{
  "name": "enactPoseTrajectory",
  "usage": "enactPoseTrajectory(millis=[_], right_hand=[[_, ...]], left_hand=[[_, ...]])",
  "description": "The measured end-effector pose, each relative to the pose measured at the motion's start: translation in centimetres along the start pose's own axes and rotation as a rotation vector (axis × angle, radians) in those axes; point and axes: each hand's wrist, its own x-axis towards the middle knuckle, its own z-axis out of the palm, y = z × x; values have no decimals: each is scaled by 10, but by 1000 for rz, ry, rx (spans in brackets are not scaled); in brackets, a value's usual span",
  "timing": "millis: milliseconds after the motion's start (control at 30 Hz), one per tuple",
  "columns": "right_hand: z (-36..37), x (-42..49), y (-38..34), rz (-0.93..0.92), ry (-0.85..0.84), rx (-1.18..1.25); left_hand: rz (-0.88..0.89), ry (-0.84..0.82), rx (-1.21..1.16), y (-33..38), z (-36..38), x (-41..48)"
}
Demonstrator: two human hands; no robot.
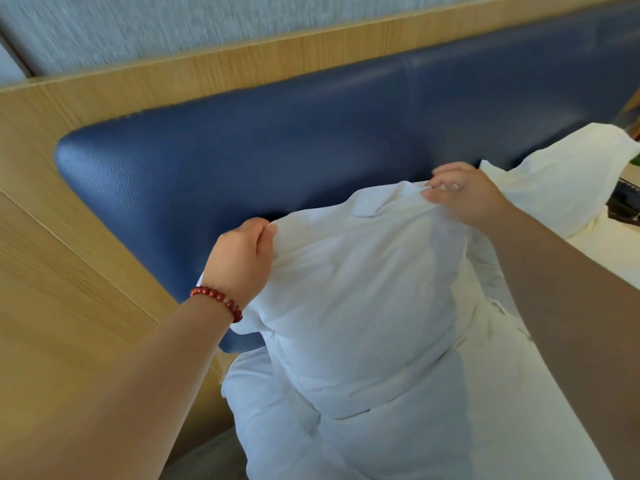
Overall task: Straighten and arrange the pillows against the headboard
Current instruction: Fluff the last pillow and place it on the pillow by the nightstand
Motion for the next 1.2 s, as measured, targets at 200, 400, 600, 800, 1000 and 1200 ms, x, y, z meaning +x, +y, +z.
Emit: enactPoseTrajectory(millis=[200,400,600,800,1000,1200], right_hand=[[1,10,0,40,122,74],[-5,21,12,-20,187,-112],[-24,30,17,-7,205,16],[-29,19,41,177,52,287],[-33,34,42,293,279,233],[-32,40,35,350,296,270]], left_hand=[[-29,208,-12,1,3,-6],[-49,240,46,3,5,-8],[-67,261,43,6,11,-8],[-72,251,53,5,6,-11],[-95,231,22,8,5,-8],[-111,224,3,11,5,-10]])
